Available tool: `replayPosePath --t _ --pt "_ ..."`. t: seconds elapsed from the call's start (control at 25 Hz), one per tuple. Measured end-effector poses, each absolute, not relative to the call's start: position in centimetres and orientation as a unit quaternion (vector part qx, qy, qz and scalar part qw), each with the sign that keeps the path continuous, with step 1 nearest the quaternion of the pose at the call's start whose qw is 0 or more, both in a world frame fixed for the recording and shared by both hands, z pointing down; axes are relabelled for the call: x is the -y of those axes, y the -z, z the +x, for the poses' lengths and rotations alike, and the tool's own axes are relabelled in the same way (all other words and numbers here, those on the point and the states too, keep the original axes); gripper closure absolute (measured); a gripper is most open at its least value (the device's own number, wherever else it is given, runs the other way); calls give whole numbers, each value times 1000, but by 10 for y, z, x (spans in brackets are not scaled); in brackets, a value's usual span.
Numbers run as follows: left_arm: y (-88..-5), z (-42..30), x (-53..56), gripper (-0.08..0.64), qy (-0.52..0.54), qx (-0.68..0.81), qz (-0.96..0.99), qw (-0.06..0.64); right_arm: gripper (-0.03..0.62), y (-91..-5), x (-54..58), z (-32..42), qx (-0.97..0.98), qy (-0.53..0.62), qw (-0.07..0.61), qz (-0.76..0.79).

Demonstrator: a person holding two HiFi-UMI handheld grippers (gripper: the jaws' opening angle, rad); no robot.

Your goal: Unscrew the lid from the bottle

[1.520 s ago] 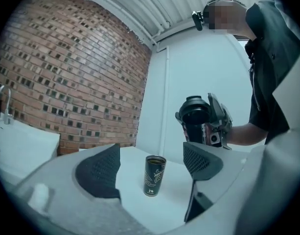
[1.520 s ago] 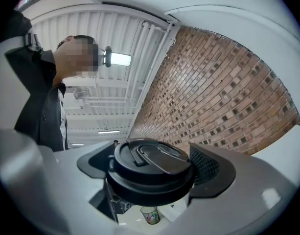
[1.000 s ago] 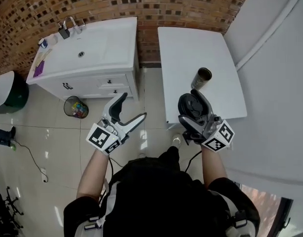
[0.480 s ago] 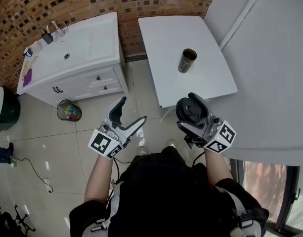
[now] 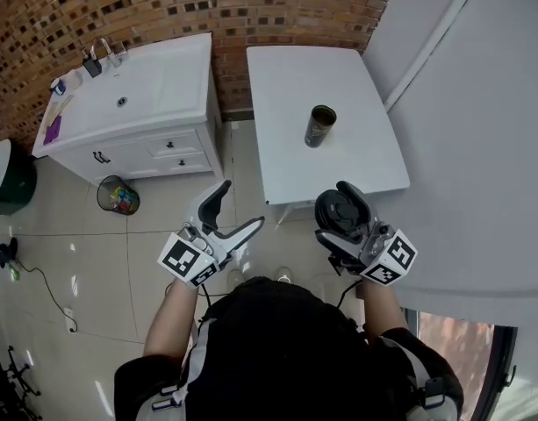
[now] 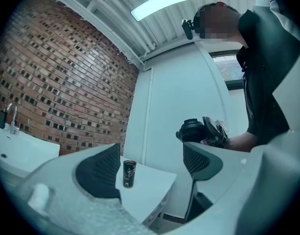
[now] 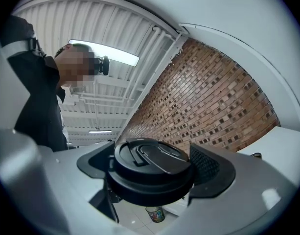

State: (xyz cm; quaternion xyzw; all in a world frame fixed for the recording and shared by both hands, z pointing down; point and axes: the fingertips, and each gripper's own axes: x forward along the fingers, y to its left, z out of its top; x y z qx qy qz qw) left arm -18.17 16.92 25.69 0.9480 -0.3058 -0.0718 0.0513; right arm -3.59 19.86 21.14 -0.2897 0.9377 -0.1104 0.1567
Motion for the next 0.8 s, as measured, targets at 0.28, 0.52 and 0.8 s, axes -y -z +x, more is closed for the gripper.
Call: replayPosePath --t 0.28,0.52,0.8 --pt "-270 -179 -185 544 39 321 946 39 115 -215 -210 -23 -941 91 149 -291" --pt "-252 -194 -173 558 82 330 940 42 115 -213 -212 -23 -940 81 152 -295" --pt "-252 -202 -167 558 78 338 937 42 115 -216 -202 -18 -932 76 163 -314"
